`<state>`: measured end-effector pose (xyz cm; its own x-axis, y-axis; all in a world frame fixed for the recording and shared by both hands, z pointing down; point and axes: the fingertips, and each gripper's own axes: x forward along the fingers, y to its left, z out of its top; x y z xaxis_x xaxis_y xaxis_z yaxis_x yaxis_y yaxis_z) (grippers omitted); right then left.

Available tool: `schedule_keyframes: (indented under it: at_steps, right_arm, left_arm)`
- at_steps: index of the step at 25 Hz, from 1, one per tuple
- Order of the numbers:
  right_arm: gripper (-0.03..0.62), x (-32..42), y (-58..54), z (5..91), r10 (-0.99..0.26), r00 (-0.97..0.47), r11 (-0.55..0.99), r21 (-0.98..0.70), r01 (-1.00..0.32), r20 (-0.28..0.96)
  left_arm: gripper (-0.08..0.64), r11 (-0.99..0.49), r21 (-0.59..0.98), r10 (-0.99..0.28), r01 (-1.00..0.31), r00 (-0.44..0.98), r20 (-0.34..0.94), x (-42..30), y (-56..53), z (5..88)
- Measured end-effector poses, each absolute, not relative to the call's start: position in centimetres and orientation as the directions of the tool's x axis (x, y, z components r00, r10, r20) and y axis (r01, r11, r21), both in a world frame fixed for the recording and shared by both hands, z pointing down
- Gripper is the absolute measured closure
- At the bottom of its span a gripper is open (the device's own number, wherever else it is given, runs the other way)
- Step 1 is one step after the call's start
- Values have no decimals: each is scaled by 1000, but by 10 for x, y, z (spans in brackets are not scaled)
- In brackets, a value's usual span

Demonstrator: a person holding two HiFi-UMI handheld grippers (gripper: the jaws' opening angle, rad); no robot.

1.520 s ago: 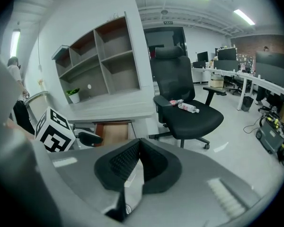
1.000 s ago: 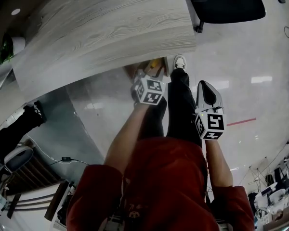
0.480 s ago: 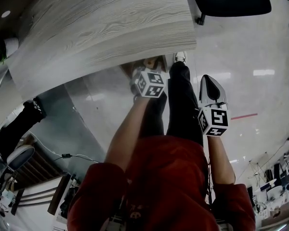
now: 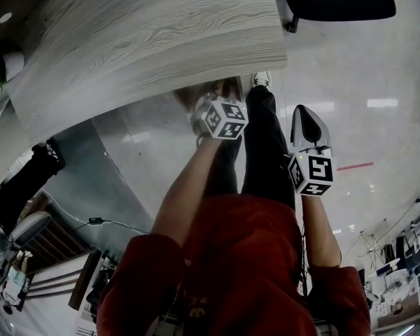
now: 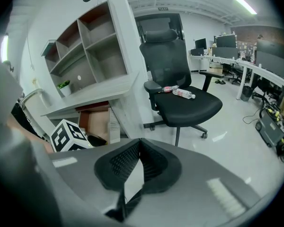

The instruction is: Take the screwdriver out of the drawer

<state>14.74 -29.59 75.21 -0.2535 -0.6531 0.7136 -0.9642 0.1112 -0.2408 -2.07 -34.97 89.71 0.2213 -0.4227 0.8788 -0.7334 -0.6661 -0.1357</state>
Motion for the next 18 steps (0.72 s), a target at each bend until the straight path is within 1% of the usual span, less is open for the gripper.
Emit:
schedule_keyframes:
  at_steps: [5, 9, 18]
  right_arm:
    - [591, 141, -292, 751, -651, -263, 122, -245, -962, 712]
    - [591, 136, -292, 747, -659, -262, 121, -245, -962, 705]
    - [591, 133, -288, 727, -680, -256, 131, -230, -964, 687]
  left_arm:
    - [494, -650, -113, -413, -751, 224, 883, -20, -345, 896]
    - [495, -662, -111, -407, -741, 232, 883, -23, -340, 893]
    - [495, -648, -93, -425, -756, 257, 868, -26, -327, 870]
